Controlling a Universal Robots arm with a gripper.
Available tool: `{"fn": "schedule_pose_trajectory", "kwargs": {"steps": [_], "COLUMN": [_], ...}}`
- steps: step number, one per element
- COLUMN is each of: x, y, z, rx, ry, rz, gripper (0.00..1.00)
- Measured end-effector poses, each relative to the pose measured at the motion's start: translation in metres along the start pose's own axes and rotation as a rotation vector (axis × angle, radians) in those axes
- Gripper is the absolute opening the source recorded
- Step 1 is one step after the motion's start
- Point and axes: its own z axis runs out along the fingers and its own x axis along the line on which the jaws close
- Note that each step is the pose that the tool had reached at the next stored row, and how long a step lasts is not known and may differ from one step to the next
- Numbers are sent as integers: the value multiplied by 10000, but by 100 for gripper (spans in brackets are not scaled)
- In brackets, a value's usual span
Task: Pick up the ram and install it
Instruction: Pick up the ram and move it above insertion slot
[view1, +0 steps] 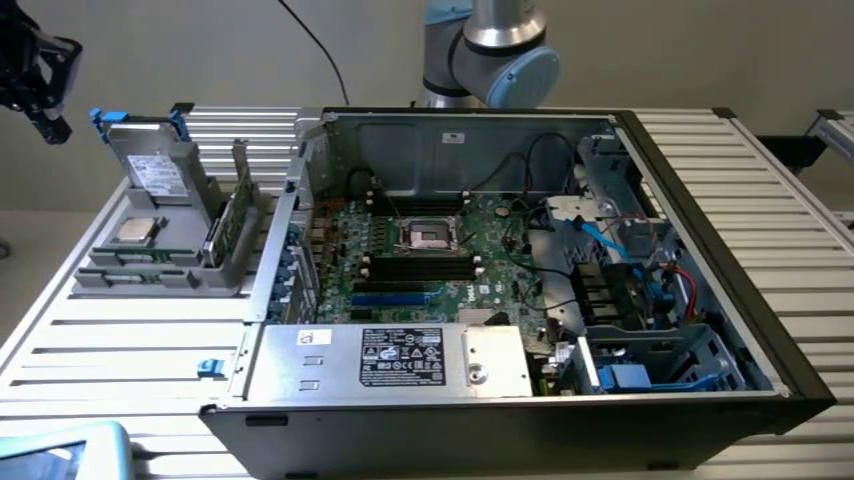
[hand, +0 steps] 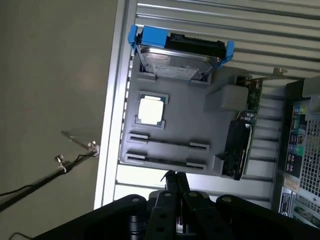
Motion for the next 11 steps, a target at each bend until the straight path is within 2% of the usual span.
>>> {"fn": "schedule_pose_trajectory", "kwargs": {"steps": [11], "x": [0], "y": [0], "z": [1], "rx": [-31], "ry": [97], "rz": [-2008], "gripper": [11]}}
